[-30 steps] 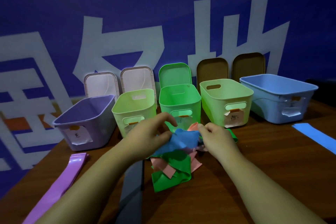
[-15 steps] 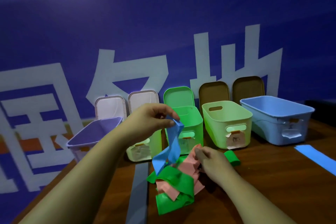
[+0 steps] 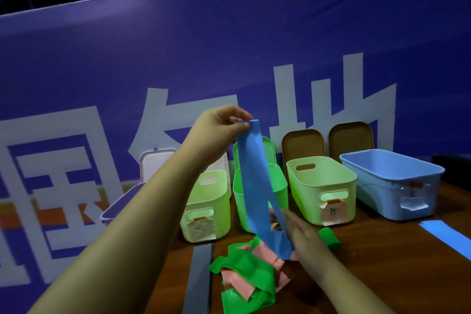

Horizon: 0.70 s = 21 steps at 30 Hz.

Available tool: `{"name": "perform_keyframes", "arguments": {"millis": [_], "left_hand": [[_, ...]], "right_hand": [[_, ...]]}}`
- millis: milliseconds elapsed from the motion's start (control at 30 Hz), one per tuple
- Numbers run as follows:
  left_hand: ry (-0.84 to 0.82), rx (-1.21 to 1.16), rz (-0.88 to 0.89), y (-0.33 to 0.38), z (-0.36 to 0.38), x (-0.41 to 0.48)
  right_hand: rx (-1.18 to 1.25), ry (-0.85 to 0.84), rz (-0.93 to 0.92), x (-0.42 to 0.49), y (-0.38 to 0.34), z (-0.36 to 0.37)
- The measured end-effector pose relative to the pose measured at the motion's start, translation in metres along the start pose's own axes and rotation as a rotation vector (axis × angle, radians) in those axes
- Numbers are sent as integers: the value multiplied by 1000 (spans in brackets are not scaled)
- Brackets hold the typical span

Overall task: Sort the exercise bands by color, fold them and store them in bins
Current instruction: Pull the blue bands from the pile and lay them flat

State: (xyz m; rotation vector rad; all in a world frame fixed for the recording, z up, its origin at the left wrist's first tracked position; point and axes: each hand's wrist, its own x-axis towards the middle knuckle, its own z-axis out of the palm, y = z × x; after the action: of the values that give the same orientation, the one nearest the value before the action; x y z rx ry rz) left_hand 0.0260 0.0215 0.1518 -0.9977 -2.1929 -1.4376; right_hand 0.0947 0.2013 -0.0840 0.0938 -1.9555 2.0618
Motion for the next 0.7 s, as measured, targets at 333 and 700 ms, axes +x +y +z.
{"name": "perform_keyframes", "arguments": {"millis": [333, 700], "left_hand": [[66, -146, -198, 5, 15, 7], [205, -183, -312, 0, 23, 11]], "right_hand": [[237, -111, 41, 5, 2, -8], [96, 162, 163, 10, 3, -4]]}}
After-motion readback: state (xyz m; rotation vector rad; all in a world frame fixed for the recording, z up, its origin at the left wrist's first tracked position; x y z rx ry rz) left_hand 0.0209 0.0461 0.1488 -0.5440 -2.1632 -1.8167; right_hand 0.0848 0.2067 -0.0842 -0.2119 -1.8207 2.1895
